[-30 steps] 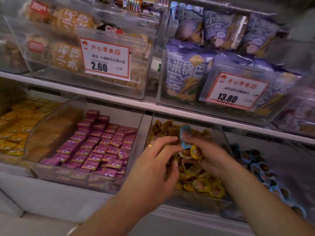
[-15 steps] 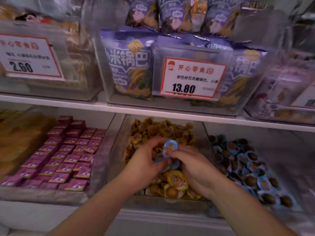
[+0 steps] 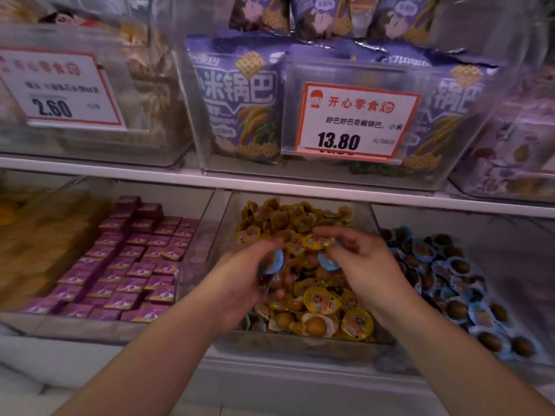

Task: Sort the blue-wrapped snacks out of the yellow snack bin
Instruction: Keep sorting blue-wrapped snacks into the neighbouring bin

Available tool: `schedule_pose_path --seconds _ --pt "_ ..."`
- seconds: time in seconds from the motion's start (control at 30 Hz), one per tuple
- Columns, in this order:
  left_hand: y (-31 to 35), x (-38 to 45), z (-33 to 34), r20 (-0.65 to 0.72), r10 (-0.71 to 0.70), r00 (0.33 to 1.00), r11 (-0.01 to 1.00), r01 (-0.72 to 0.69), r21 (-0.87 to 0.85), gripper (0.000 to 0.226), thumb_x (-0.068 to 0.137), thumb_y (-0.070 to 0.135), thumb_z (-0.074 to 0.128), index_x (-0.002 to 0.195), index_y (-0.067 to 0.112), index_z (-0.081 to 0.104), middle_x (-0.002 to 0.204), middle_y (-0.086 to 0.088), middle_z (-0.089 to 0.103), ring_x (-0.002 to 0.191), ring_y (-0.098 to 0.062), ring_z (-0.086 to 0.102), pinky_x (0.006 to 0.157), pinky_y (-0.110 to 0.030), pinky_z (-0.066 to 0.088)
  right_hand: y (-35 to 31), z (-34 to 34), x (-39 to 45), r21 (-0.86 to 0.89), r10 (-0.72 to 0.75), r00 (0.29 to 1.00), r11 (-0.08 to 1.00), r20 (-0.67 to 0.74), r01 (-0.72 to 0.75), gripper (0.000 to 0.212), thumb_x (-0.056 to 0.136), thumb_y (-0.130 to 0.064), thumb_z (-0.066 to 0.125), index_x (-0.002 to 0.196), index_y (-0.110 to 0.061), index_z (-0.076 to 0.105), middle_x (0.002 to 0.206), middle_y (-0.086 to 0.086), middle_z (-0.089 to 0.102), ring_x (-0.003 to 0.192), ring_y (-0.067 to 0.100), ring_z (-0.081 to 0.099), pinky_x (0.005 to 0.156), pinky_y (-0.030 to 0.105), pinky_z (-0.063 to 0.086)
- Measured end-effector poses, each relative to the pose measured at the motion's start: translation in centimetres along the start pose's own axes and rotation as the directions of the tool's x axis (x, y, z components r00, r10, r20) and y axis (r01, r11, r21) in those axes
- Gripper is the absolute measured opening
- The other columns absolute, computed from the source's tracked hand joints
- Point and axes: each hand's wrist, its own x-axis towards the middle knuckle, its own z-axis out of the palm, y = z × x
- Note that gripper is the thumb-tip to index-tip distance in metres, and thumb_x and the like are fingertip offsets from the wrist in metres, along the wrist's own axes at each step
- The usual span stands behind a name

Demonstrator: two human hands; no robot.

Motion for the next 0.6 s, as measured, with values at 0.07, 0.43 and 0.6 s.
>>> schedule_pose_path --seconds 0.07,0.43,0.6 --pt "-0.4 -0.4 -0.2 -0.089 0.055 0.994 0.987 -0.040 0.156 0.010 0.097 0.017 0.058 0.101 0.012 0.066 0.079 -0.007 0.060 0.057 -0.018 0.058 0.045 -0.024 0.039 0.0 -0.2 0.2 -0.276 -0.085 0.996 0.958 -0.014 0.078 0.038 0.097 -0.013 0.058 0.125 -0.037 0.062 0.097 -0.010 0.074 0.063 0.010 0.071 0.057 0.031 0.057" --pt "1.6 -3.6 -1.3 0.128 0.119 0.985 0.986 -0.133 0.104 0.051 0.091 0.055 0.057 0.117 0.013 0.068 0.096 -0.013 0.068 0.069 -0.019 0.059 0.047 -0.027 0.040 -3.3 6.6 -3.3 0.039 -0.469 0.856 0.880 0.217 0.473 0.041 0.101 -0.017 0.050 0.140 -0.032 0.050 0.135 -0.017 0.059 0.123 -0.004 0.055 0.097 0.014 0.047" --pt "2.9 -4.5 -3.6 -0.056 0.314 0.948 0.934 -0.298 0.200 0.025 0.100 0.030 0.054 0.086 0.020 0.072 0.067 -0.005 0.058 0.048 -0.014 0.053 0.038 -0.017 0.027 -4.1 7.8 -2.1 0.507 -0.279 0.917 0.856 0.284 0.103 0.043 0.091 -0.015 0.044 0.130 -0.022 0.059 0.137 -0.001 0.062 0.129 0.013 0.055 0.109 0.031 0.043"
